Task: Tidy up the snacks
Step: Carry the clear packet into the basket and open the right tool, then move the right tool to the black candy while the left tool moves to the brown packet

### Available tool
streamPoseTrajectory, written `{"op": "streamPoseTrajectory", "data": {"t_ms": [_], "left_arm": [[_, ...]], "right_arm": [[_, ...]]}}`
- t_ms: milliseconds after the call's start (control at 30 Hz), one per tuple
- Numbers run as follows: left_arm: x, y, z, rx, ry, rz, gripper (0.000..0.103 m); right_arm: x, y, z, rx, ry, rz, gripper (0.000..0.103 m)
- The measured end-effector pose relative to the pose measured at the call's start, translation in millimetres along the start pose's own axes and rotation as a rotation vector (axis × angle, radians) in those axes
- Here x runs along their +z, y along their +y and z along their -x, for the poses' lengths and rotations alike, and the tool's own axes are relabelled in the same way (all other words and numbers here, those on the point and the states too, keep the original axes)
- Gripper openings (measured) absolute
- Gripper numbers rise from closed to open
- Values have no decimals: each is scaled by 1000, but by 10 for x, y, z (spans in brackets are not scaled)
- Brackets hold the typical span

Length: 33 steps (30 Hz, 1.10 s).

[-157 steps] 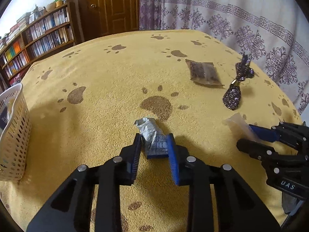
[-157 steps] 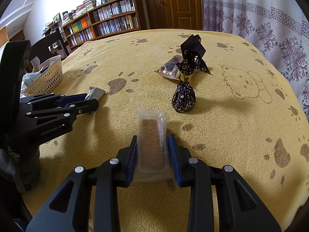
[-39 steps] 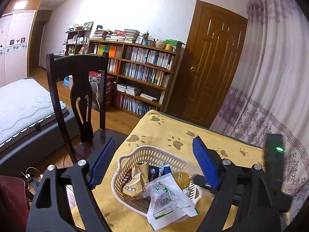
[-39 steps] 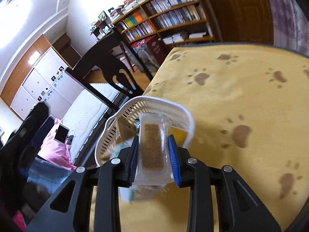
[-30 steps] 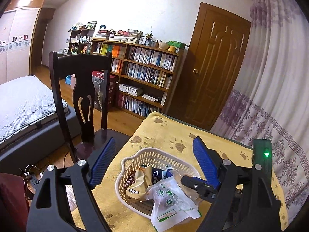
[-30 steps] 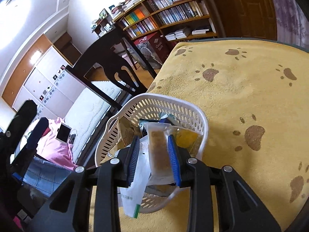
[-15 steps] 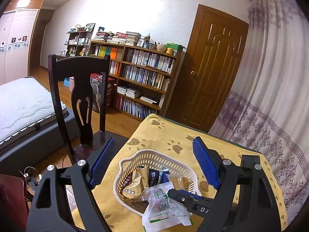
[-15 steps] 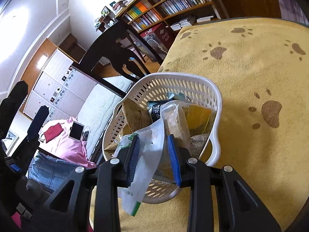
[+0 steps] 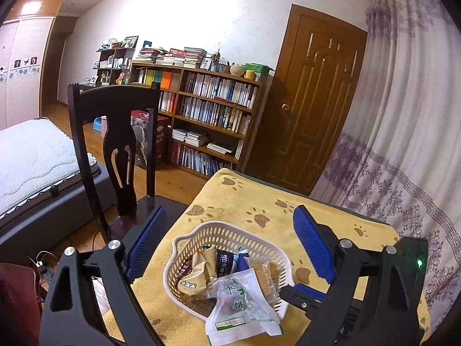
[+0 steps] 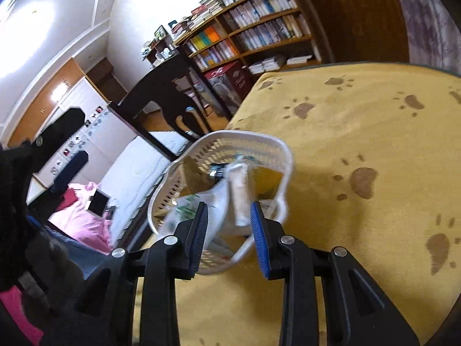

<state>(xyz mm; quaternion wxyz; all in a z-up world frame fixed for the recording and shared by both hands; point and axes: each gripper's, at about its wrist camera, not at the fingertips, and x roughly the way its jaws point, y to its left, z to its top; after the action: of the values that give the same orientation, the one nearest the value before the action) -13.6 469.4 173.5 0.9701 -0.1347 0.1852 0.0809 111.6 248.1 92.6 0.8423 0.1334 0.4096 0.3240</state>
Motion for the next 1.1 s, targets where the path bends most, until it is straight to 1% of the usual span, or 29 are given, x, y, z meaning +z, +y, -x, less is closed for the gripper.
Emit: {"op": "streamPoseTrajectory", "data": {"t_ms": [133,333,500,633,900,967,1100], "left_arm": [[-14,-67,-8,-6,6,-13,93],[-39,-143,-2,-13,10,-31,95],[-53,-205,-14,-18,18,-42,96],[-58,-238,-16,-20,20,-52,96],[-110,-370,-34,-28,34,-82,96],[-127,-415,-38,-33,36,-94,96],[-179,-503,-57,-40,46,-118,96]], "right_arm": [[-105,-177,130,-63,-26,-17,32],[-265,-486,371,-129,-66,-50,32],[-444,-709,564,-192,-77,-49,32],[-608,-877,734,-266,-89,-33,32],[-931,-1316,1214,-407,-134,-46,32],[-1005,-1448,1332,-441,-140,-61,32],[-1120,-1749,1565,-488,-158,-136,33]]}}
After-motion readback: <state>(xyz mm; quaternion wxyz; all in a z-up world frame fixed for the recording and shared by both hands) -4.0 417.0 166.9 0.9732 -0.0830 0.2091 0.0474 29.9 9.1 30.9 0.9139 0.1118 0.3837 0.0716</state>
